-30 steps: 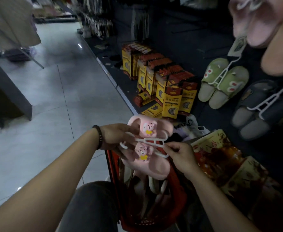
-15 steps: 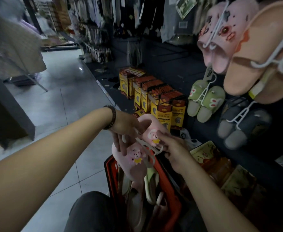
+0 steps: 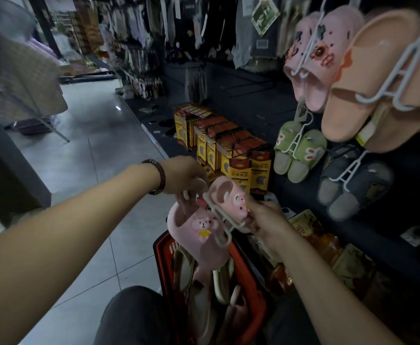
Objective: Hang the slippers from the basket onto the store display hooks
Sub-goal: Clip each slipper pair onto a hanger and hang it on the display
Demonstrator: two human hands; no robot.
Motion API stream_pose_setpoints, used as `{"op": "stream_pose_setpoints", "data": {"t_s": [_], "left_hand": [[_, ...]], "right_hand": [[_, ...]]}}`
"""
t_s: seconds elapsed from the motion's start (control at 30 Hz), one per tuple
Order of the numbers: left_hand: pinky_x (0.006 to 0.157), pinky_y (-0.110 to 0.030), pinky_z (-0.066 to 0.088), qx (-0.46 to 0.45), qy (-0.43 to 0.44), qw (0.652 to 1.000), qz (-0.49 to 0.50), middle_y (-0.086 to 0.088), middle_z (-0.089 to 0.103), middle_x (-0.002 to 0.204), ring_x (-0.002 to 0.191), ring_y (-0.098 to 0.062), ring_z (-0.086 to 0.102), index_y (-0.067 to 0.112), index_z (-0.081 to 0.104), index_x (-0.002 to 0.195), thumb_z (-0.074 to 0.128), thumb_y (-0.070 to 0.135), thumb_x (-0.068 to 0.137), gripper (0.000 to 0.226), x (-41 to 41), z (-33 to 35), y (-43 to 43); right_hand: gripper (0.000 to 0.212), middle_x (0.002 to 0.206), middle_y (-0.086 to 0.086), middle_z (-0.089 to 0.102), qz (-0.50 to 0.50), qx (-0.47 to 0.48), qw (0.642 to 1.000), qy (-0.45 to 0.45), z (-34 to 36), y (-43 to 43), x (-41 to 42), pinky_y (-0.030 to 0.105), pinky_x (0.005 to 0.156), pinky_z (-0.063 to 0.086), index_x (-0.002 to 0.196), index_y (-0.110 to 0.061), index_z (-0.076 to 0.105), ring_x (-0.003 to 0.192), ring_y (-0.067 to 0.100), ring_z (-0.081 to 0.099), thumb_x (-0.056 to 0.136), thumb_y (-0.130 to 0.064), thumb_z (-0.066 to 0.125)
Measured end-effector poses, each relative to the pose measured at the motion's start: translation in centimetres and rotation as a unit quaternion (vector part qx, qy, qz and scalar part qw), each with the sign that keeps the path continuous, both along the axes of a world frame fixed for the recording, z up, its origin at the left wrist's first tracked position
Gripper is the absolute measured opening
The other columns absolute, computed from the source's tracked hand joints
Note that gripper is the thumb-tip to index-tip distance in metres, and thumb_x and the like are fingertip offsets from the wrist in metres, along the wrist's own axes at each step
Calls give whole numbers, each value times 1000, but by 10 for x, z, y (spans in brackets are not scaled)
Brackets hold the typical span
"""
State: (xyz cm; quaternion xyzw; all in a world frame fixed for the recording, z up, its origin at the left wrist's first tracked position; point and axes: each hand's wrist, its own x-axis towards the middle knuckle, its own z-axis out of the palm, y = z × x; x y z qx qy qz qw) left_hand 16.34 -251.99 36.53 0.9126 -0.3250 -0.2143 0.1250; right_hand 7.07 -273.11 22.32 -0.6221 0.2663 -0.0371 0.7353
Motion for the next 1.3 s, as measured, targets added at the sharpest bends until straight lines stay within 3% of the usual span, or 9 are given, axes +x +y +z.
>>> {"op": "stream_pose_setpoints", "data": {"t_s": [0.23,0.4,0.5,0.57,0.63,0.73,0.97,1.17,1.3], "left_hand": [[62,-25,61,-43,-92,995,21,7,75,72,60,-6,72,24,69,96,63,44,99,21,1,-4,-5],[62,-31,62,-67,-86,993,35,0,75,74,57,-12,71,15,68,97,61,35,102,22,-8,4,-24],[73,-34,62,-42,-141,989,31,1,74,79,66,-9,68,14,69,99,58,37,103,26,-10,6,-35],[66,-28,58,-34,-164,985,34,1,74,83,72,-10,69,15,70,100,57,40,103,29,-9,4,-40],[63,-24,54,-31,-171,984,37,-1,74,89,77,-12,68,15,71,101,58,41,102,29,-9,4,-44],[70,-35,63,-70,-130,988,52,-2,75,81,70,-13,71,14,71,96,59,37,103,27,-11,3,-48],[73,-42,64,-87,-140,985,53,-2,75,76,66,-15,71,11,68,90,59,35,103,28,-14,1,-52],[52,-29,59,-136,-72,985,72,-7,77,72,55,-18,73,10,65,94,57,31,105,25,-16,0,-53],[54,-33,62,-150,-87,982,71,-7,77,74,55,-18,74,12,67,94,58,33,104,25,-16,2,-51]], "right_hand": [[39,75,10,70,-43,31,998,23,3,-19,-3,24,45,44,104,-6,72,49,16,59,95,-44,76],[57,97,11,74,-127,-42,991,23,-10,5,-20,28,55,44,117,-12,70,75,23,64,92,-63,69],[58,98,4,78,-42,-10,999,-1,-1,36,-38,31,59,44,106,-24,78,76,16,66,79,-75,72],[58,88,-4,79,23,15,1000,-10,5,57,-47,27,59,46,106,-24,80,71,10,68,69,-69,80],[37,77,-10,76,-3,1,1000,-16,2,68,-50,24,61,46,102,-23,79,72,8,68,77,-49,85],[16,71,-10,73,-20,-8,1000,-24,-7,71,-52,30,67,47,94,-23,79,75,14,68,86,-36,82],[32,83,1,77,-55,16,998,-32,-12,71,-51,26,56,53,101,-17,76,65,12,69,76,-29,92],[49,95,-4,76,-128,-77,988,-43,-22,76,-50,28,66,56,112,-20,64,81,10,73,76,-41,89],[59,109,-5,72,-168,-107,978,-54,-28,72,-52,32,74,60,118,-24,52,93,13,72,76,-44,88]]}}
